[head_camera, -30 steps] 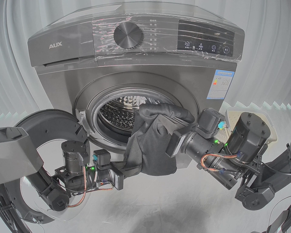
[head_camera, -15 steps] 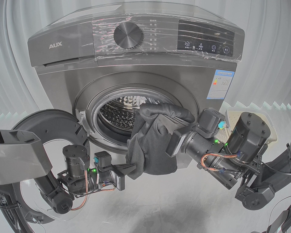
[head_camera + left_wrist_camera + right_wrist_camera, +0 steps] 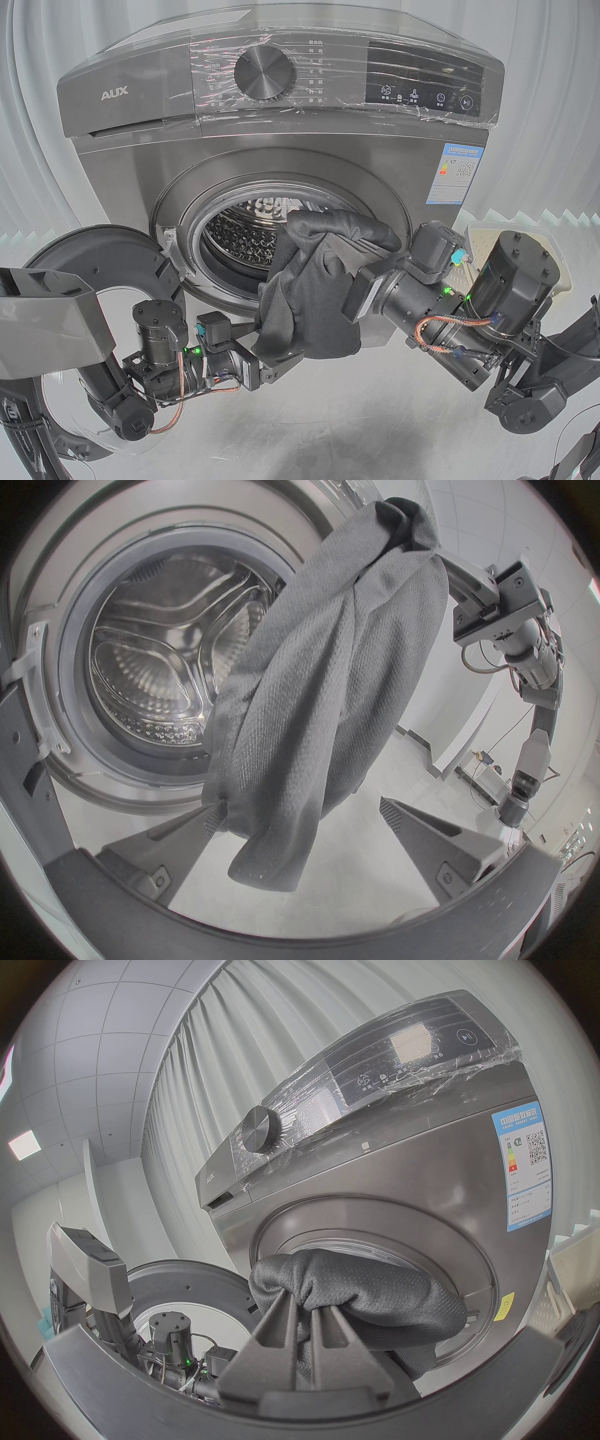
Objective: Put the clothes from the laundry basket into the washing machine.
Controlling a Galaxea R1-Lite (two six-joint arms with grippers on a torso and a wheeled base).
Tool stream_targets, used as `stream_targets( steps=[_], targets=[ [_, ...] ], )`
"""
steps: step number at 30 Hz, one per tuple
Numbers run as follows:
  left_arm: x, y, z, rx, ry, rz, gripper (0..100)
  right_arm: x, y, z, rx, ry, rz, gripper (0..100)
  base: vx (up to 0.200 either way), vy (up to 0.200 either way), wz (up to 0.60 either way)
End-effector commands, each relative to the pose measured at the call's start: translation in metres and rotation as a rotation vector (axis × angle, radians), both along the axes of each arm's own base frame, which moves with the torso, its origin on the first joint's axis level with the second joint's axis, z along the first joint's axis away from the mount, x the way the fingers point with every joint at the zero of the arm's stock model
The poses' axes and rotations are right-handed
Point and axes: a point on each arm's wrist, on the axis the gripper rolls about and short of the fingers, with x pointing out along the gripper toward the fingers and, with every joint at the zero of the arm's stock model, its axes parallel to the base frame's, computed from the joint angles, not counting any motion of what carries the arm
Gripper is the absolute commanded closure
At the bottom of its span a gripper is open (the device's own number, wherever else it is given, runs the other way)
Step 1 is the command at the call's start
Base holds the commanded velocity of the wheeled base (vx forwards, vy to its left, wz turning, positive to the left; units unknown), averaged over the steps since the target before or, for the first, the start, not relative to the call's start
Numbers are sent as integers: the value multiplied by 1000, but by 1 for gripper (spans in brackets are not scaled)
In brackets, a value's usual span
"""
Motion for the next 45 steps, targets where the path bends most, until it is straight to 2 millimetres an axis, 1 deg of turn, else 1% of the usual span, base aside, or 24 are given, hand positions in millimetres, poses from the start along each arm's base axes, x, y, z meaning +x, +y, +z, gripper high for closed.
stream_targets(
  steps=[1,3,4,8,9,13,20,21,23,24,27,28,30,31,33,36,39,45],
  targets=[
    [2,-1,-4,-1,-2,3,0,0,0,0,-1,1,1,100,0,0,0],
    [3,-2,-5,-4,-5,5,0,-1,0,0,0,0,1,100,0,0,0],
    [4,-2,-7,-6,-5,8,100,-1,0,0,0,0,2,100,0,0,0],
    [6,-3,-9,-11,-6,7,100,-1,1,0,-1,1,4,100,0,0,0],
    [8,-4,-13,-9,-4,9,100,-1,1,0,1,1,4,100,0,0,0],
    [11,-6,-13,-23,-21,11,100,-1,0,0,0,2,4,100,0,0,0],
    [4,-4,-9,-36,-43,5,100,1,-2,-8,-23,20,-7,100,0,0,0],
    [-5,-2,-5,-36,-52,-5,100,6,-4,-17,-46,41,-22,100,0,0,0],
    [-6,-1,-3,-37,-56,-5,100,7,-5,-17,-48,43,-25,100,0,0,0],
    [-19,3,6,-40,-57,-22,100,11,-7,-25,-69,59,-38,100,0,0,0],
    [-32,4,13,-45,-62,-45,100,12,-7,-33,-88,74,-35,100,0,0,0],
    [-35,4,16,-50,-70,-51,100,13,-6,-32,-81,68,-33,0,0,0,0],
    [-37,4,18,-54,-75,-54,100,13,-5,-33,-79,66,-33,0,0,0,0],
    [-38,4,24,-66,-94,-55,100,14,-5,-39,-94,81,-38,0,0,0,0],
    [-37,4,32,-86,-120,-57,100,14,-6,-45,-112,96,-41,0,0,0,0],
    [-34,2,43,-121,-152,-55,100,12,-8,-52,-136,118,-41,0,0,0,0],
    [-29,-2,49,-147,-175,-49,100,12,-10,-54,-146,127,-45,0,0,0,0],
    [-21,-6,55,-175,-196,-38,100,9,-26,-72,-221,177,-70,0,0,0,0]
  ],
)
